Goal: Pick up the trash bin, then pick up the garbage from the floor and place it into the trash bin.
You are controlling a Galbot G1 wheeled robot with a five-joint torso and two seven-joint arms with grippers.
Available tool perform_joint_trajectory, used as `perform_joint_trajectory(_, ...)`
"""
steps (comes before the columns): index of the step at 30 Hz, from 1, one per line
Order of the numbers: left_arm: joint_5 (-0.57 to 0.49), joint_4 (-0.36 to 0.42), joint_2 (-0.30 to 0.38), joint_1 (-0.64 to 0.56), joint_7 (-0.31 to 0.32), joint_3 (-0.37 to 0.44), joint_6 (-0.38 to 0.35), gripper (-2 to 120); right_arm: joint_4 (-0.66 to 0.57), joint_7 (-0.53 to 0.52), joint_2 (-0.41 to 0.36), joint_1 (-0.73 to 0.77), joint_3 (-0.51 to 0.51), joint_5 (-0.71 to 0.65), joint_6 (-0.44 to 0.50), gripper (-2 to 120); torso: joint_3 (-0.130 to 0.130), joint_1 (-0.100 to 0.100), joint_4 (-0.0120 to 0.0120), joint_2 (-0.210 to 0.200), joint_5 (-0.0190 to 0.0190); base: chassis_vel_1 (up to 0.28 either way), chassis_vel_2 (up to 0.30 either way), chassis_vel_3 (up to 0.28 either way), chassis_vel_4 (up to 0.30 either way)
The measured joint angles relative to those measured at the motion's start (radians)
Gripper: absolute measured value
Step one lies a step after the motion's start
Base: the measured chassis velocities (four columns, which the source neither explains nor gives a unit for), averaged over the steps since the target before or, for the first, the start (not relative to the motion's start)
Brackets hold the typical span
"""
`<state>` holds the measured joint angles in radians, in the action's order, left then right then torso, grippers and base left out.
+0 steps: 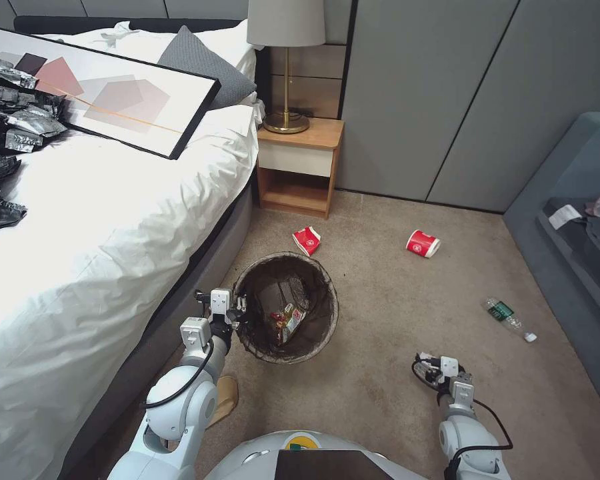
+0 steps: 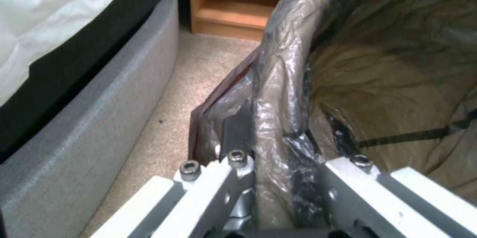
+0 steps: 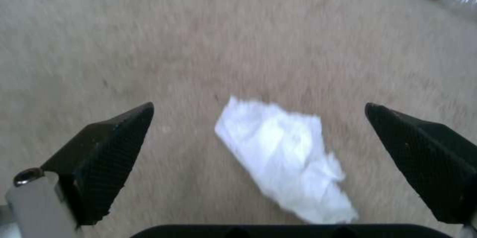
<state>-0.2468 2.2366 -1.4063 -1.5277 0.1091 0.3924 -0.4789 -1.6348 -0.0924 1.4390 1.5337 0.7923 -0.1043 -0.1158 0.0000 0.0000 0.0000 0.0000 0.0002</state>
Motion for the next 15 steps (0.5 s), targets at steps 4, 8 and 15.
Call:
perform_joint_trajectory(4, 0.000, -0.002, 0.002, -0.001, 0.000, 0.000, 0.001, 0, 0.065, 0.008, -0.006, -0.021, 0.000, -0.013, -0.021, 100, 0.000, 0.000, 0.0000, 0.000, -0.0002, 0.000, 0.000, 0.000, 0.000)
perform_joint_trajectory(8, 0.001, -0.003, 0.002, -0.001, 0.000, -0.002, 0.001, 0, 0.122, 0.018, -0.010, -0.038, 0.000, -0.019, -0.027, 100, 0.000, 0.000, 0.0001, 0.000, -0.0002, 0.000, 0.000, 0.000, 0.000)
perform_joint_trajectory(15, 0.003, -0.003, 0.006, -0.002, 0.000, -0.003, 0.001, 0, 0.232, 0.034, -0.024, -0.087, 0.005, -0.020, -0.014, 100, 0.000, 0.000, 0.0000, 0.000, -0.0002, 0.000, 0.000, 0.000, 0.000)
